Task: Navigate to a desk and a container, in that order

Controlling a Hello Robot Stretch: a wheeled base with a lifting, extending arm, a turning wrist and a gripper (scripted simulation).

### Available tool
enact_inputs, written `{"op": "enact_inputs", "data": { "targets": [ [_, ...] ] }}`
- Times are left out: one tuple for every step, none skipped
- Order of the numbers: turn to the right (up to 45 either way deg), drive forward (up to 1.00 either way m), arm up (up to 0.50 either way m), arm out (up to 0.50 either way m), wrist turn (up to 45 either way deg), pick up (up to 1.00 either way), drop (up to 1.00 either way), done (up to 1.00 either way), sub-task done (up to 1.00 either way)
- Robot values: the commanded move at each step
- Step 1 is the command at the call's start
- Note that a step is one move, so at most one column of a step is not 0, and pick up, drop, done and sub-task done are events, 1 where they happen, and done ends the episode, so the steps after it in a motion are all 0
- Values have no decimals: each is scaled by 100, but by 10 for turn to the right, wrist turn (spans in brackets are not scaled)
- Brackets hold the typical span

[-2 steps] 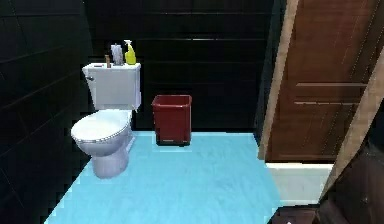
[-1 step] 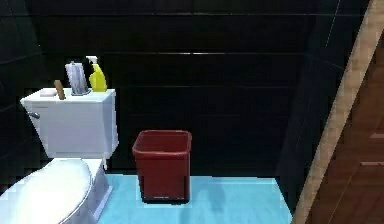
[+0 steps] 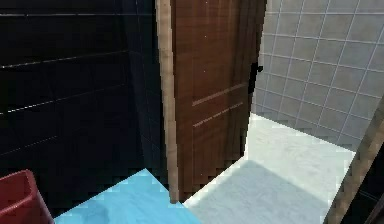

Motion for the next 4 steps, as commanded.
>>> {"op": "enact_inputs", "data": {
  "targets": [
    [180,0,0,0,0,0,0,0,0],
    [0,50,0,0,0,0,0,0,0],
    [150,0,0,0,0,0,0,0,0],
    [0,100,0,0,0,0,0,0,0]
  ]
}}
